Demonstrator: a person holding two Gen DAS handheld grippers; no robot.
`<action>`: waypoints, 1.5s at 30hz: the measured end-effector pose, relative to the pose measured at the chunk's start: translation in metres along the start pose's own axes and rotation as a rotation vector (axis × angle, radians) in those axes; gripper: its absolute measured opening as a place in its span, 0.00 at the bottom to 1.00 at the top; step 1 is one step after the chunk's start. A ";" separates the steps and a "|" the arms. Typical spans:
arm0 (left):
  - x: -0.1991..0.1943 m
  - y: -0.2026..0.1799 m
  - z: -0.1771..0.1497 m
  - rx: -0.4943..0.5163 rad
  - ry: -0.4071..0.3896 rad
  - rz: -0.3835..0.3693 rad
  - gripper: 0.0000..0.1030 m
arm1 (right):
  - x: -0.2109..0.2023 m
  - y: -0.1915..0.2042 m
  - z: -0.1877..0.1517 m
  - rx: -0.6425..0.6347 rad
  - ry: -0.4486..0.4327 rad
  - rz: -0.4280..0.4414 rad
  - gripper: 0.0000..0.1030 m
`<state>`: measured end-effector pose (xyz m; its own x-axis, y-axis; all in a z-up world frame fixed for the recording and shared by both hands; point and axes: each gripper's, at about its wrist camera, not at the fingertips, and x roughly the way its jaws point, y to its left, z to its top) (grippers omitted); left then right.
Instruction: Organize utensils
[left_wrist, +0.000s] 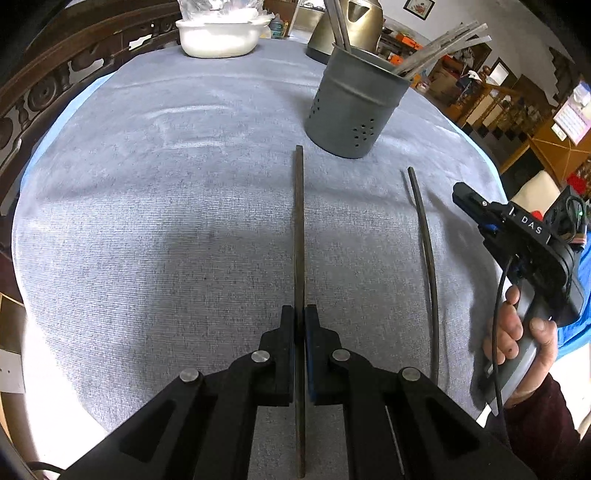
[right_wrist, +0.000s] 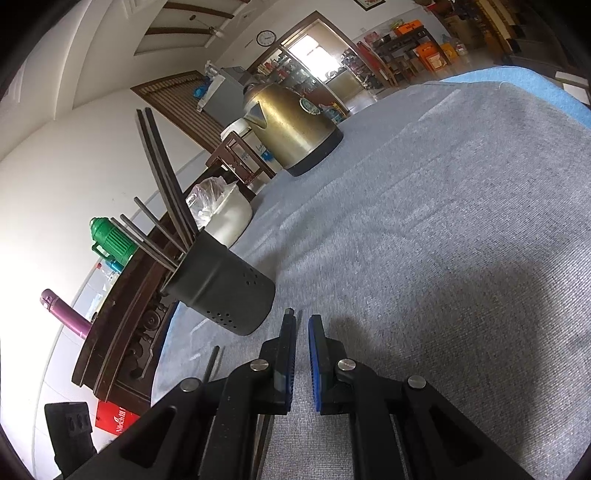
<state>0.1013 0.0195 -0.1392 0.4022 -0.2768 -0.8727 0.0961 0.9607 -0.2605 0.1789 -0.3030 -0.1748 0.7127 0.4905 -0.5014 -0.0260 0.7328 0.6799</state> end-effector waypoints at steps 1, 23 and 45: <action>-0.001 0.002 -0.001 0.000 0.000 -0.002 0.05 | 0.001 0.000 0.000 0.001 0.004 0.001 0.09; -0.014 0.032 0.056 -0.018 -0.009 -0.055 0.07 | 0.052 0.066 0.022 -0.166 0.319 -0.319 0.35; 0.044 0.005 0.130 0.011 0.214 -0.143 0.30 | 0.089 0.059 0.035 -0.081 0.523 -0.426 0.28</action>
<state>0.2375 0.0146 -0.1253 0.1822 -0.4066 -0.8953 0.1481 0.9115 -0.3838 0.2653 -0.2325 -0.1610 0.2405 0.2998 -0.9232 0.1149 0.9356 0.3338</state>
